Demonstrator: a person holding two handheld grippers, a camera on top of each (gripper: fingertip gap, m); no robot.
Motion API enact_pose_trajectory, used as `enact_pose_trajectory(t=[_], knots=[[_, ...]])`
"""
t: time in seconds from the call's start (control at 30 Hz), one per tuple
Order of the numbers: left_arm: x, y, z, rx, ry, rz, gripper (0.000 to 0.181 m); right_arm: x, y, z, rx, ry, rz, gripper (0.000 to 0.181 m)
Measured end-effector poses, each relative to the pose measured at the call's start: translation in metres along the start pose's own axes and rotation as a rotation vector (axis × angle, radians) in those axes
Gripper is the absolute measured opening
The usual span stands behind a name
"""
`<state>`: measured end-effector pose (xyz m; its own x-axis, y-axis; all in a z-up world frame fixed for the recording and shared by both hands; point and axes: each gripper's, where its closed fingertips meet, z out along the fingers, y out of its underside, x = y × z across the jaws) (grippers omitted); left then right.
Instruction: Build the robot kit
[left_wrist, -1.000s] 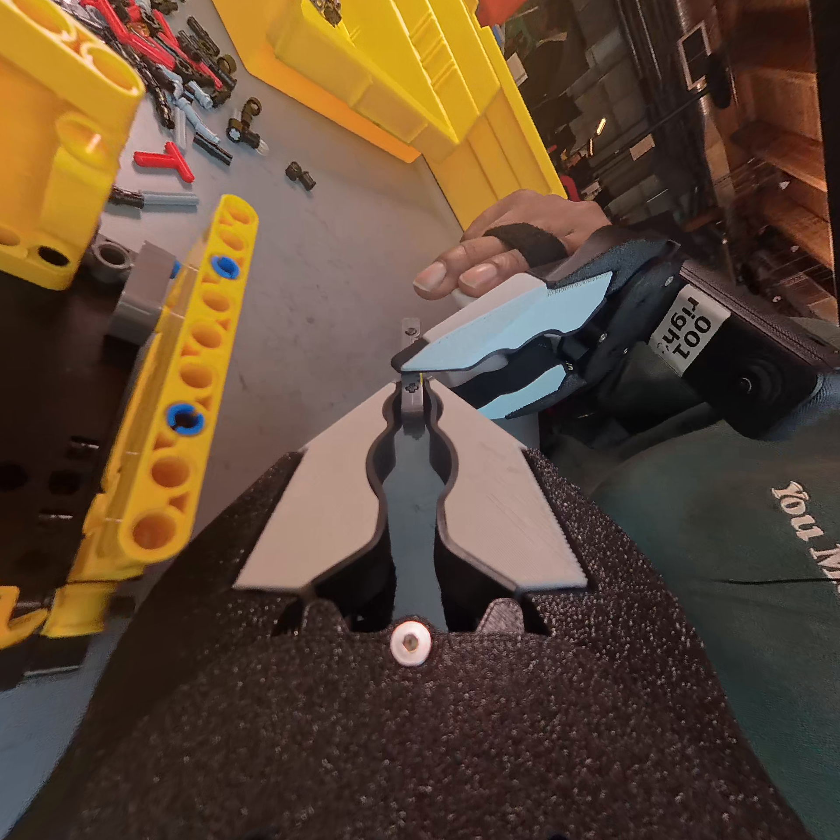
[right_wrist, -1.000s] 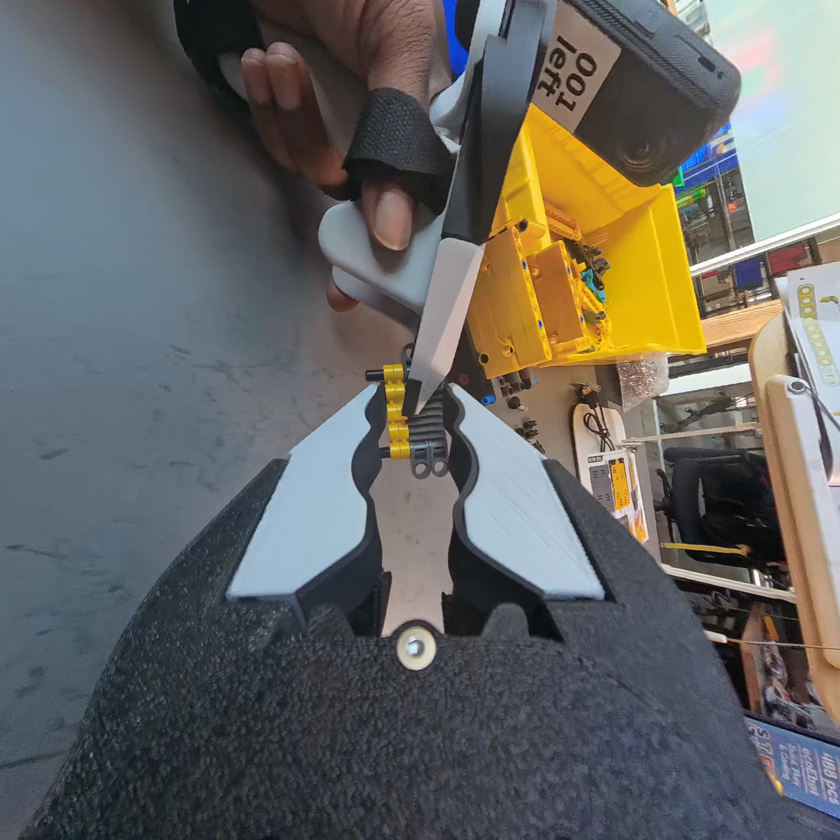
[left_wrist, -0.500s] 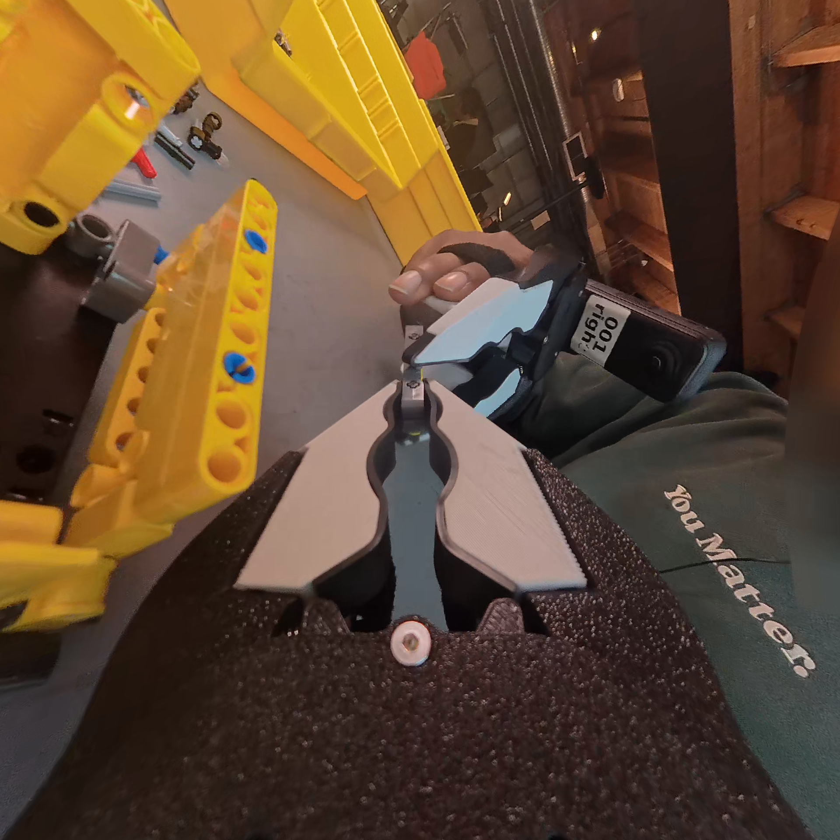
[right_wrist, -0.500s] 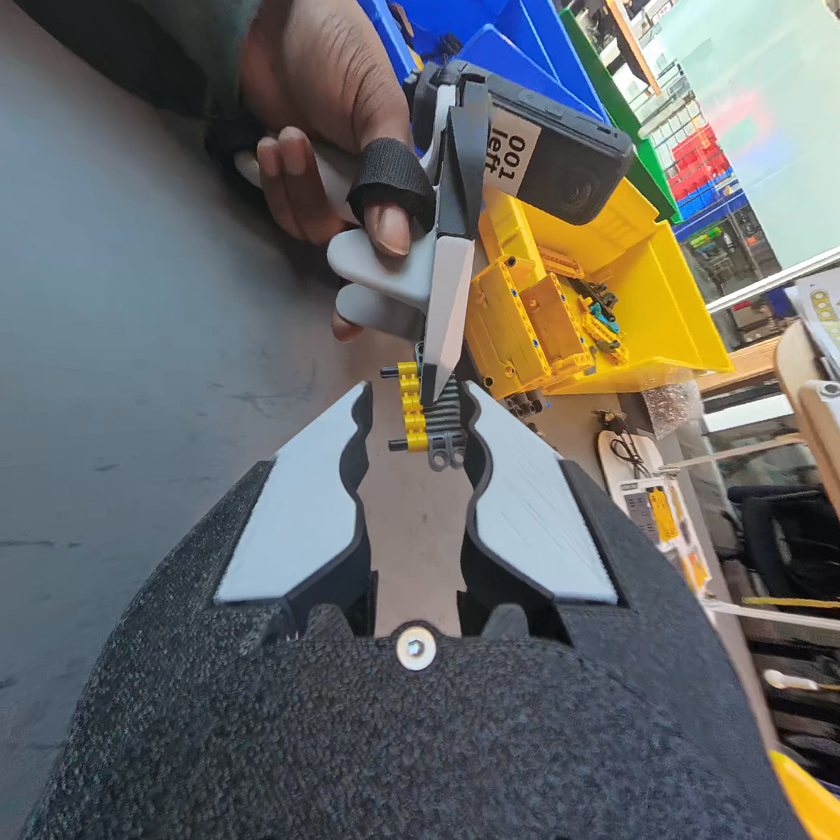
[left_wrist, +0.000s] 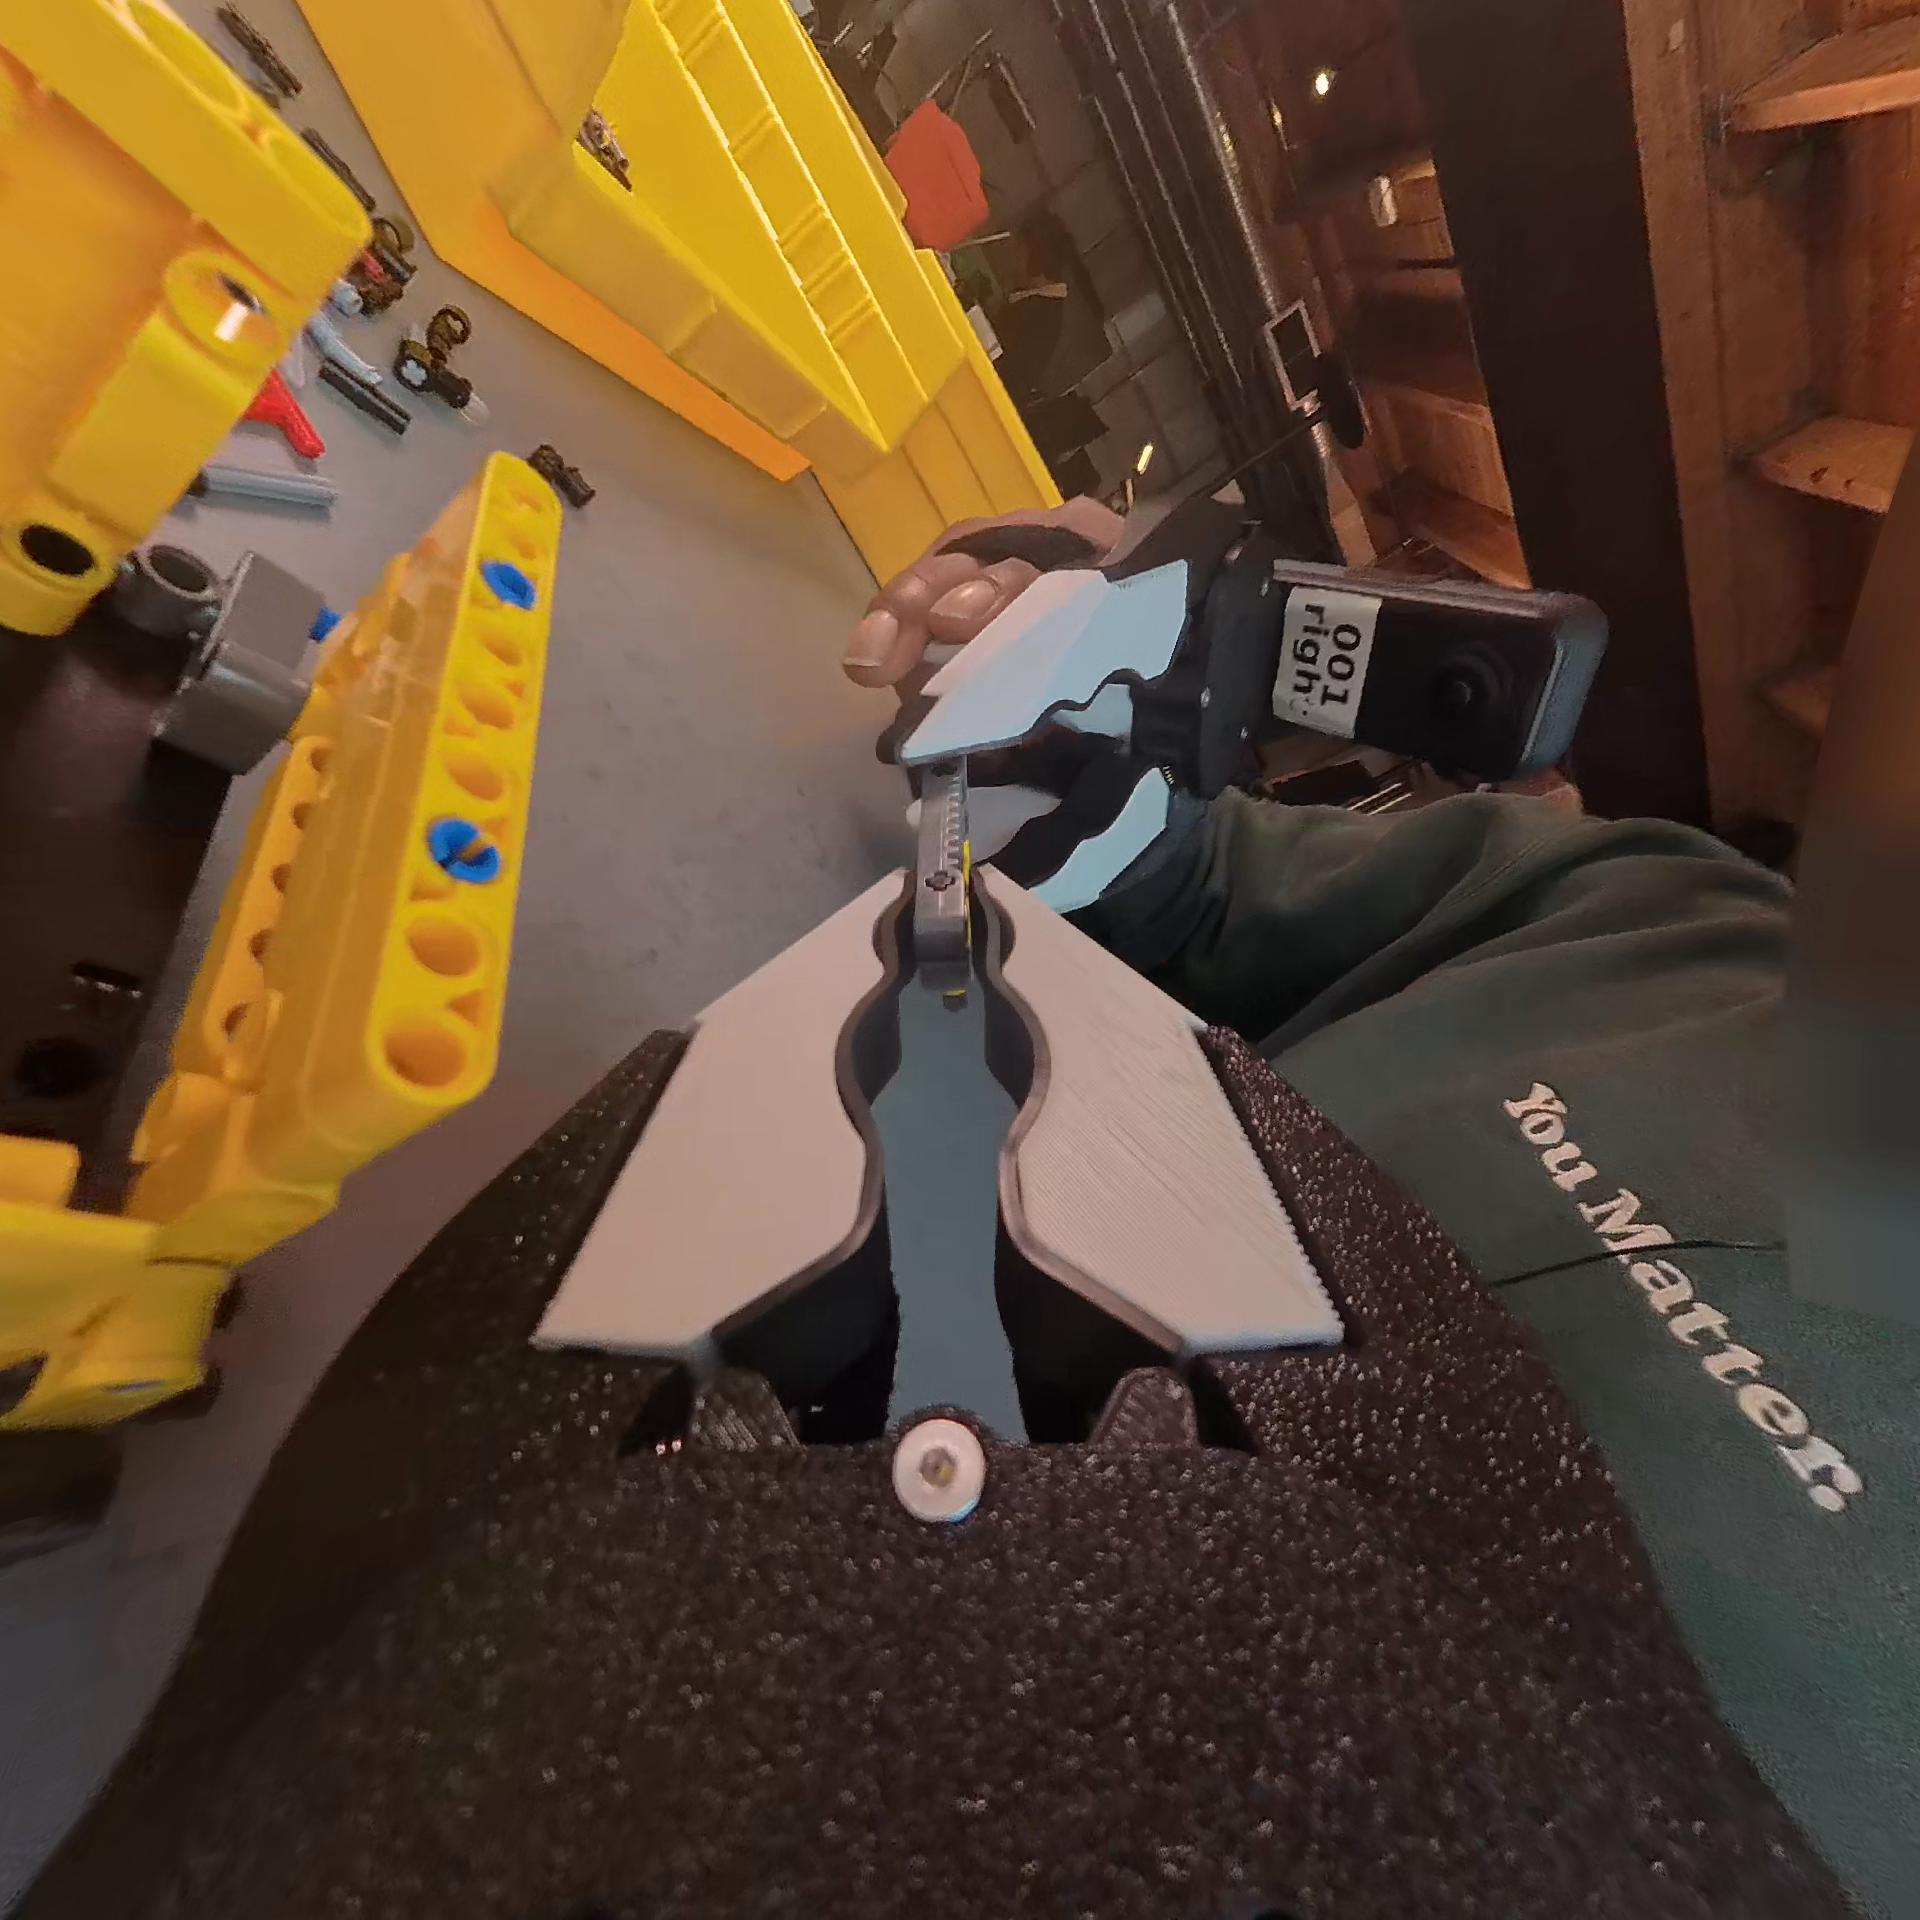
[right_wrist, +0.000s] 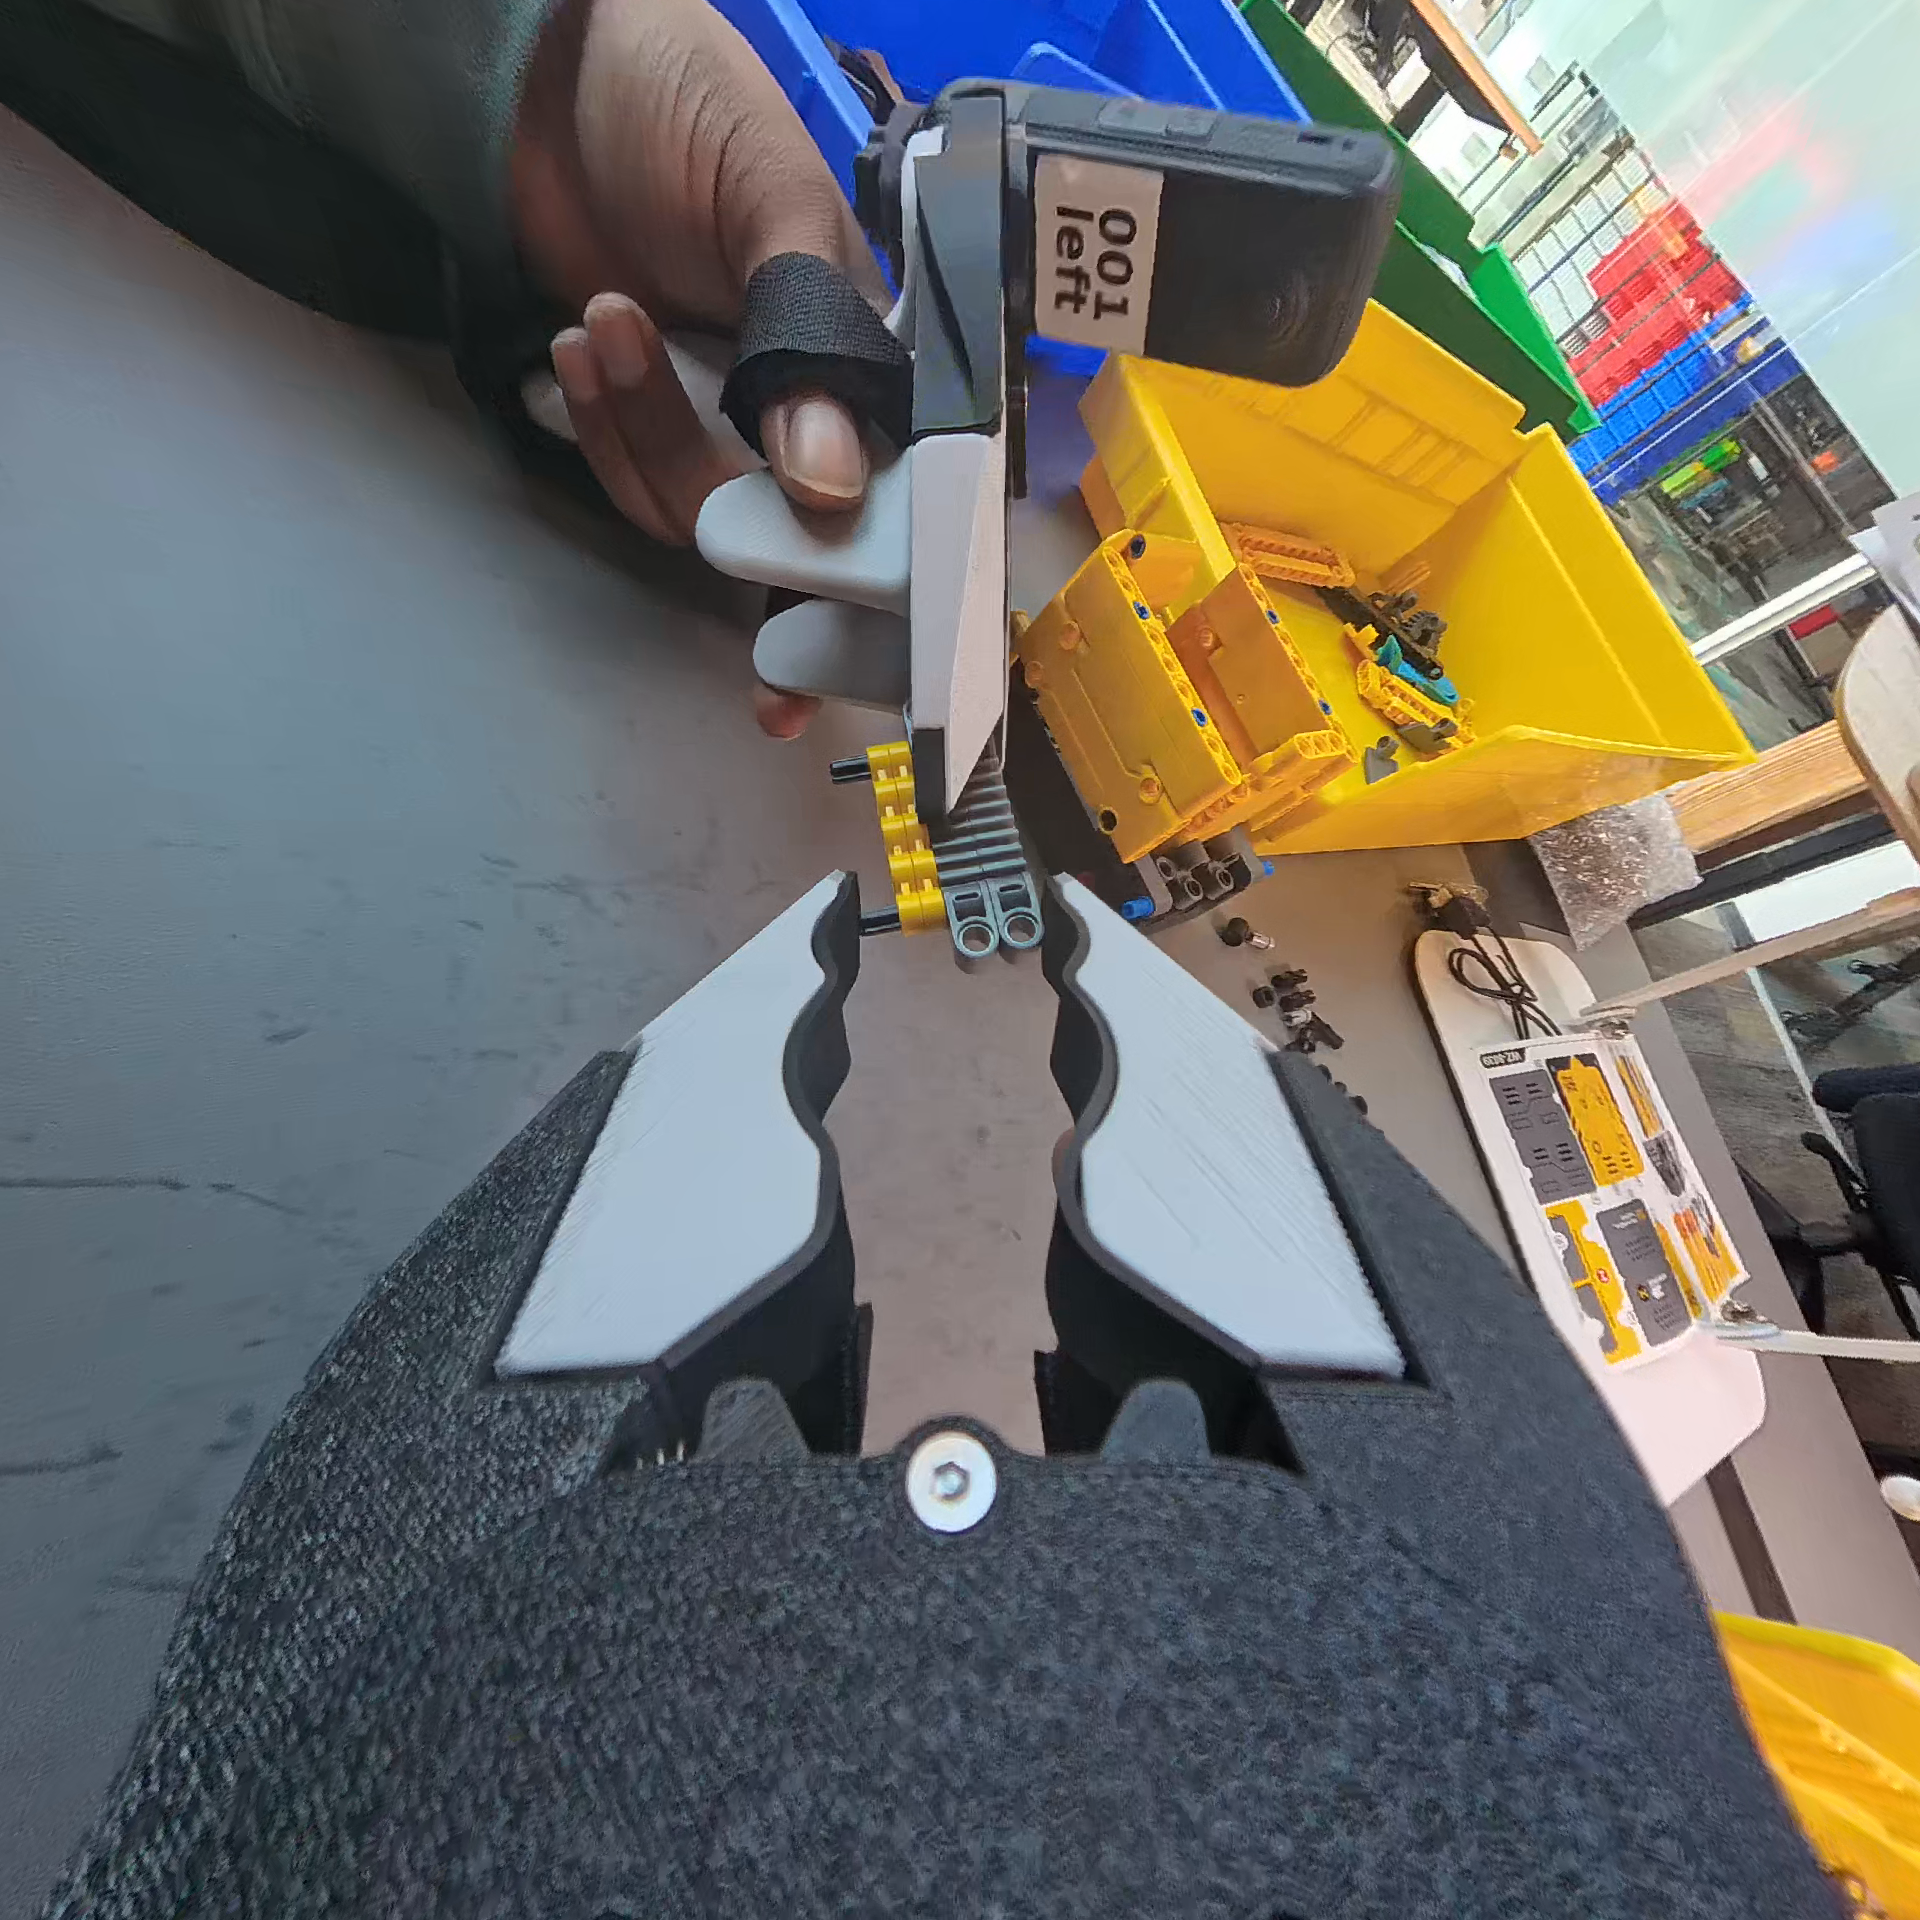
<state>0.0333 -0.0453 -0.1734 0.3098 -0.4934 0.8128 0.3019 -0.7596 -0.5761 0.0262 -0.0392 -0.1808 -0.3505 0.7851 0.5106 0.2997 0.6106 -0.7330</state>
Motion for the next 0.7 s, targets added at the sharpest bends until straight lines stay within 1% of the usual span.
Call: enact_pose_trajectory(t=[0.1, 0.23, 0.37, 0.6, 0.7], knots=[[-0.004, 0.000, -0.003, -0.019, -0.078, 0.111, 0.013, 0.001, 0.002, 0.000, 0.001, -0.005, 0.019, 0.034], [-0.003, 0.000, -0.007, -0.031, -0.115, 0.181, 0.012, -0.001, 0.001, 0.000, 0.016, -0.031, 0.056, 0.034], [-0.007, 0.003, -0.010, -0.065, -0.175, 0.262, 0.012, -0.008, 0.008, 0.001, -0.007, -0.082, 0.086, 0.035], [-0.009, 0.008, -0.011, -0.103, -0.211, 0.316, 0.011, -0.011, 0.012, 0.003, -0.022, -0.090, 0.076, 0.035], [-0.009, 0.009, -0.011, -0.115, -0.234, 0.366, 0.010, -0.012, 0.014, 0.004, -0.027, -0.088, 0.069, 0.035]])
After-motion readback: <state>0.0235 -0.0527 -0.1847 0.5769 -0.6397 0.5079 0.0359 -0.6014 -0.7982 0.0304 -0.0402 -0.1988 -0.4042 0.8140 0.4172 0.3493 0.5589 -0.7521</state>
